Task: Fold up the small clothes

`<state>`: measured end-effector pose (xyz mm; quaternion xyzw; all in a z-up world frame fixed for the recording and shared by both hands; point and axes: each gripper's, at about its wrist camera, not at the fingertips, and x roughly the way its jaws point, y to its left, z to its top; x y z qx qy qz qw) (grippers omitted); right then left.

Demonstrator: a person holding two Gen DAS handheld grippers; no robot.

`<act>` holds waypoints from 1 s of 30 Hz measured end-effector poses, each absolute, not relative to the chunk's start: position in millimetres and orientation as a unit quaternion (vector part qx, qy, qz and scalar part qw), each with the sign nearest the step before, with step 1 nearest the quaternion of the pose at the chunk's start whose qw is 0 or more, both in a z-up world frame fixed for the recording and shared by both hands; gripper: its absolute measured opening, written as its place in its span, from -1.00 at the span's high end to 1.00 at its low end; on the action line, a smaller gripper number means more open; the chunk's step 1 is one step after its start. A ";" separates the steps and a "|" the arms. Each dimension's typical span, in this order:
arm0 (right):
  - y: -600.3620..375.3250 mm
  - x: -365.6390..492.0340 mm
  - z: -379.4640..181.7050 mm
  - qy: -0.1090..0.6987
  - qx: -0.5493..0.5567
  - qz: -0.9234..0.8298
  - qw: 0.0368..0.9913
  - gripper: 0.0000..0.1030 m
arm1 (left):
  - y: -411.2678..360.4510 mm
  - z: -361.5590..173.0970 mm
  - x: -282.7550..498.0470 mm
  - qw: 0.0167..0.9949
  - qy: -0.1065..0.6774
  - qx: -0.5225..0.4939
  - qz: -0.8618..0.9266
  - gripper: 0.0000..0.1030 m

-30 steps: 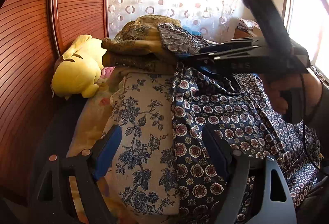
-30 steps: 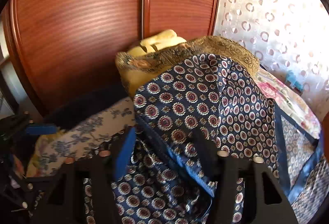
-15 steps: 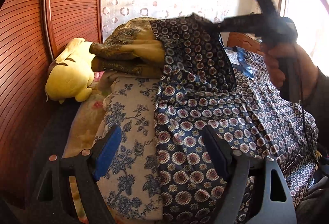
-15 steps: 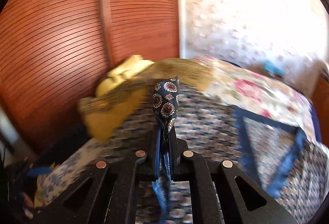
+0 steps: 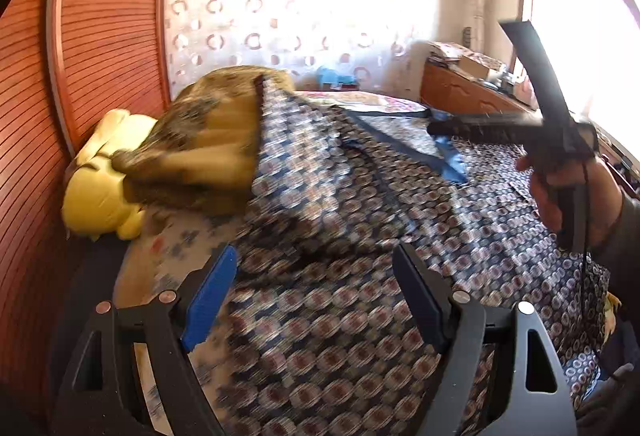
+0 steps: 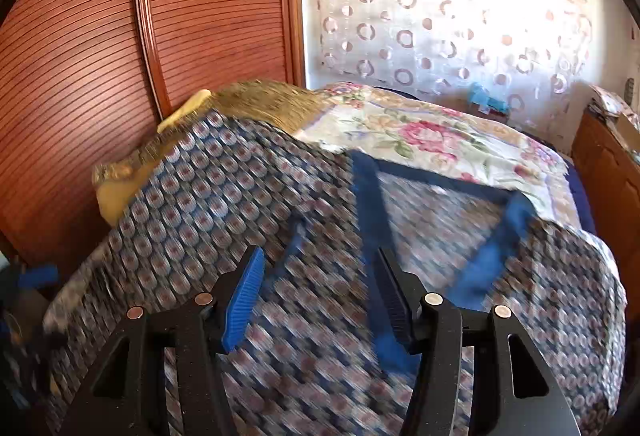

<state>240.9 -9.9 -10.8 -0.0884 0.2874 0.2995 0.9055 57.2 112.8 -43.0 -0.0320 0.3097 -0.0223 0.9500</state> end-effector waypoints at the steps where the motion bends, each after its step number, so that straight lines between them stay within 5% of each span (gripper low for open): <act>1: -21.2 239.4 -15.0 0.293 -0.087 0.295 0.906 -0.16 | 107.9 -42.3 63.2 0.949 0.311 -0.030 -0.029 -0.57; 30: -219.4 216.9 -38.7 0.352 -0.033 0.167 0.920 -0.16 | -34.6 -66.6 192.5 0.915 0.378 0.065 -0.122 -0.57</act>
